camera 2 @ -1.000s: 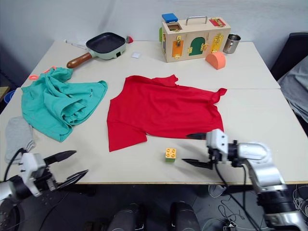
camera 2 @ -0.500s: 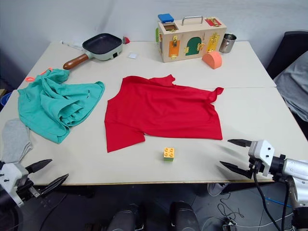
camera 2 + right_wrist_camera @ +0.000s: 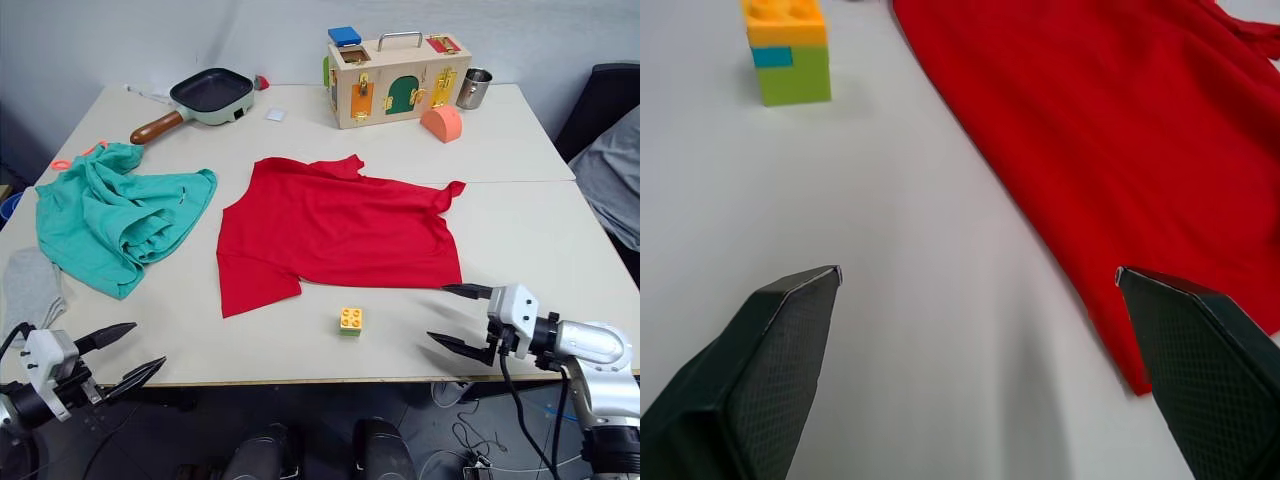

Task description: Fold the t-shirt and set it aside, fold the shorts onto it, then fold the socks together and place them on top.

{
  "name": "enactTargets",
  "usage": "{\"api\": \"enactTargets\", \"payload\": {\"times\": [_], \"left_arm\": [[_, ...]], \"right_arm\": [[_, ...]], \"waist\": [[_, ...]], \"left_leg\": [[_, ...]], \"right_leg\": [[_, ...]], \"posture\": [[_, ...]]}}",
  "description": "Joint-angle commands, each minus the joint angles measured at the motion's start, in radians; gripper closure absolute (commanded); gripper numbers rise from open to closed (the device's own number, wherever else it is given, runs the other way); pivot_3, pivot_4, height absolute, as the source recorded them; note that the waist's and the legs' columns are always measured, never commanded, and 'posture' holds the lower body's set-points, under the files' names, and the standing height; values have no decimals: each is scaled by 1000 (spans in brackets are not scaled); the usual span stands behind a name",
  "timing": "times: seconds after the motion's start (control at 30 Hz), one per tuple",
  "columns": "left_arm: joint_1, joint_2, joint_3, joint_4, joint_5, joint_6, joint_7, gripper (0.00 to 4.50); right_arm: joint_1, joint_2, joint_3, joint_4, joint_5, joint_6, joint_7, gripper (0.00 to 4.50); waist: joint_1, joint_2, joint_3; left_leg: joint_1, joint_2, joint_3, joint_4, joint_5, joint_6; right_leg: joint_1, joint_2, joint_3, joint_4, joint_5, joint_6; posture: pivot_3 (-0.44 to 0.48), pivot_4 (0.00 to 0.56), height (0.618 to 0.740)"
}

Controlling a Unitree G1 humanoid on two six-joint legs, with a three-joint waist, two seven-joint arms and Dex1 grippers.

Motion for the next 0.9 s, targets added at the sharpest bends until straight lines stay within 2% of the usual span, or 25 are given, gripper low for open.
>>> {"api": "enactTargets", "payload": {"times": [0.03,0.2,0.33,0.47,0.57,0.8,0.9], "left_arm": [[-4,18,-47,-104,-45,37,-42,0],[-51,24,-123,-204,-71,97,-47,0],[-72,16,-165,-270,-78,130,-34,0],[-90,15,-193,-300,-72,136,-30,0],[-107,16,-213,-315,-74,140,-31,0],[-144,11,-246,-328,-70,150,-19,0],[-153,5,-261,-330,-68,148,-15,0]], "right_arm": [[-24,20,73,-152,45,97,4,7],[-108,83,218,-252,-14,196,-47,7],[-168,141,299,-238,-95,218,-117,7],[-194,164,352,-201,-132,219,-109,7],[-201,190,395,-162,-155,194,-98,621],[-210,228,394,-123,-154,155,-99,3005],[-183,207,342,-147,-93,149,-70,3007]], "waist": [[0,0,0],[0,0,0],[0,0,0],[-1,0,0],[-1,-1,0],[-3,-1,0],[-1,-1,0]], "left_leg": [[0,0,0,0,0,0],[0,0,1,0,0,-1],[-1,0,1,0,1,-1],[-4,-1,3,0,4,-5],[-4,-1,4,1,3,-5],[-3,-1,4,3,2,-1],[-3,-1,4,3,2,0]], "right_leg": [[0,0,0,0,0,0],[-1,0,2,2,0,0],[-3,0,2,2,0,0],[-6,0,4,4,0,0],[-6,0,4,4,0,0],[-7,0,5,7,0,0],[-7,0,5,8,0,0]], "posture": [[0,150,740],[0,150,740],[0,150,740],[0,150,740],[0,150,740],[0,150,740],[0,150,740]]}}
